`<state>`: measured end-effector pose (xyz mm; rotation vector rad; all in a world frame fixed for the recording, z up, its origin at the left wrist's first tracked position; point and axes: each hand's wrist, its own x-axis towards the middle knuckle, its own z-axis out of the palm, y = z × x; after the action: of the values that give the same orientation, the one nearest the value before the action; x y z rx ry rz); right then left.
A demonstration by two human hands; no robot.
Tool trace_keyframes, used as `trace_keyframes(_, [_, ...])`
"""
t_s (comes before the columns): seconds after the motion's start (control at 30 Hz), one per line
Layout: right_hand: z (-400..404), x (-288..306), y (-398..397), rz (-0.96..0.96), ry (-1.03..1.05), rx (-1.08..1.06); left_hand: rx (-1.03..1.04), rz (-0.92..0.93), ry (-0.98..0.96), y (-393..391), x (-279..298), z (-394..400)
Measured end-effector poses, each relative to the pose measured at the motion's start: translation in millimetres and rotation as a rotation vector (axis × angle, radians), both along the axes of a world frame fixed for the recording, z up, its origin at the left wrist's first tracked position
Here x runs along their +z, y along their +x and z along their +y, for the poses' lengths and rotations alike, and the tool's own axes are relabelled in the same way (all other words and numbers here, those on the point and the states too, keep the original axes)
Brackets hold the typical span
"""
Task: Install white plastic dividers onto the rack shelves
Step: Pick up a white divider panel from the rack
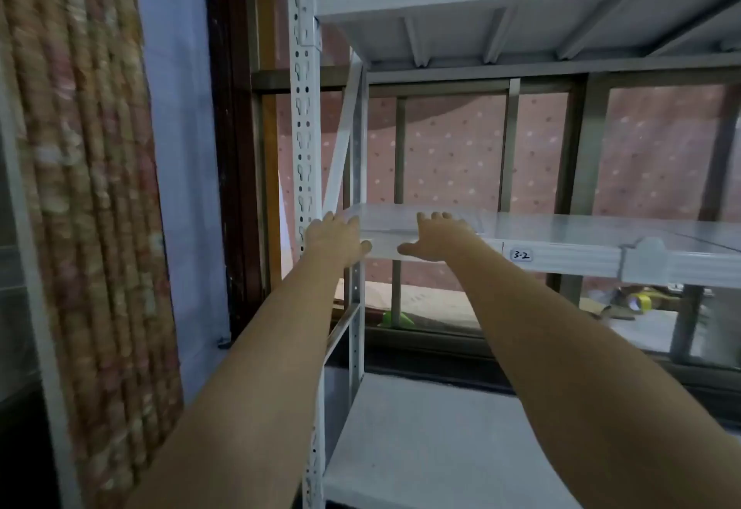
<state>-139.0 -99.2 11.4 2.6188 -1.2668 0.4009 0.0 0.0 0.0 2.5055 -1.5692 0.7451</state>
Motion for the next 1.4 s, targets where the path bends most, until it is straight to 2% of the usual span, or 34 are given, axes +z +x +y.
trace_keyframes(0.23, [-73,20,41,-0.084,0.093,-0.044,-0.011,0.058,0.041,40,27,-81])
trace_keyframes(0.4, [-125,34,56,-0.060,0.115,-0.136,0.036,0.100,0.069,63,35,-122])
trace_keyframes(0.63, [-174,22,69,-0.008,0.220,-0.277,0.092,0.170,0.121,92,28,-160])
trace_keyframes(0.87, [-188,15,84,-0.003,0.275,-0.386,0.188,0.219,0.238,111,31,-176])
trace_keyframes(1.1, [-191,14,95,0.005,0.283,-0.495,0.212,0.094,0.165,121,34,-188])
trace_keyframes(1.3, [-190,18,97,0.026,0.300,-0.598,0.250,0.020,0.299,111,30,-193])
trace_keyframes(1.4, [-188,22,96,0.038,0.293,-0.637,0.280,0.038,0.338,111,28,-197])
